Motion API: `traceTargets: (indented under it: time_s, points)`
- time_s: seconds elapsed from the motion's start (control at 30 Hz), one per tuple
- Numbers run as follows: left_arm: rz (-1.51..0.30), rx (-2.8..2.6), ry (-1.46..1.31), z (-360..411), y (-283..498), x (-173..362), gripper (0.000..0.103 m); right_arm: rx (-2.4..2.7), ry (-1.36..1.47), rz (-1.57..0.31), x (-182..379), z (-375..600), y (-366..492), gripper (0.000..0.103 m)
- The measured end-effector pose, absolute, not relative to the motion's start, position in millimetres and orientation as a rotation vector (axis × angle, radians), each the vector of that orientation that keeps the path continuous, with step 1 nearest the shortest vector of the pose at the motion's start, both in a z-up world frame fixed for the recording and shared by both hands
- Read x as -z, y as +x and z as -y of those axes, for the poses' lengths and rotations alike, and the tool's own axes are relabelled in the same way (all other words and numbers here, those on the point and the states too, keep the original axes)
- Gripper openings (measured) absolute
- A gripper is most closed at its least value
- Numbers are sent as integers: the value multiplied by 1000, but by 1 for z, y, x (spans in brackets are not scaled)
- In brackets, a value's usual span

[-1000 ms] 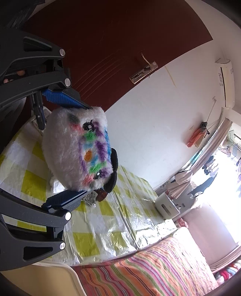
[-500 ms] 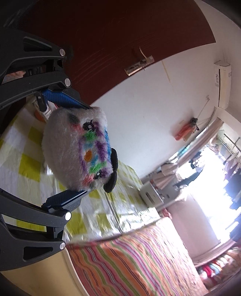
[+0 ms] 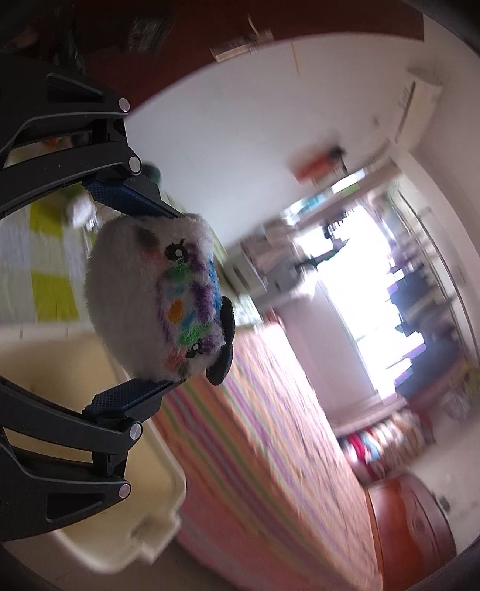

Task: Collect trash
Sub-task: 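Drop the spray can into the cream bin with the left tool while the right tool drops the plush pouch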

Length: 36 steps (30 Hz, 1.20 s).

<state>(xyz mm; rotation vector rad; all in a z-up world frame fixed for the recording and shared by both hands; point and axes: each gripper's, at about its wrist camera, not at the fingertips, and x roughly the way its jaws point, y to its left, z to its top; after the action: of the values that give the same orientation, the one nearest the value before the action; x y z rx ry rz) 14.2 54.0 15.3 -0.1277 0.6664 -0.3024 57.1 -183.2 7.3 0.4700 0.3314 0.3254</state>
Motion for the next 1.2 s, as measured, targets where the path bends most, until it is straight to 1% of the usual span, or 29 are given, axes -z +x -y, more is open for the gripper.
traceTargets:
  time_s: [0.23,0.47,0.73,0.83,1.0,1.2]
  points:
    - [-621,429,-102,-14,28,-38,28,-166,506,-313,0,206,50,76]
    - [-642,467,-125,-4,34,-32,28,-125,542,-325,6,215,55,76]
    - [-652,473,-123,6,46,-28,28,-99,612,-347,16,222,57,83]
    - [-665,478,-120,11,50,-23,28,-99,650,-353,21,229,58,88]
    - [-693,479,-116,17,57,-16,28,-113,685,-362,24,234,60,89]
    - [-723,486,-113,23,64,-8,28,-109,700,-298,19,237,50,89]
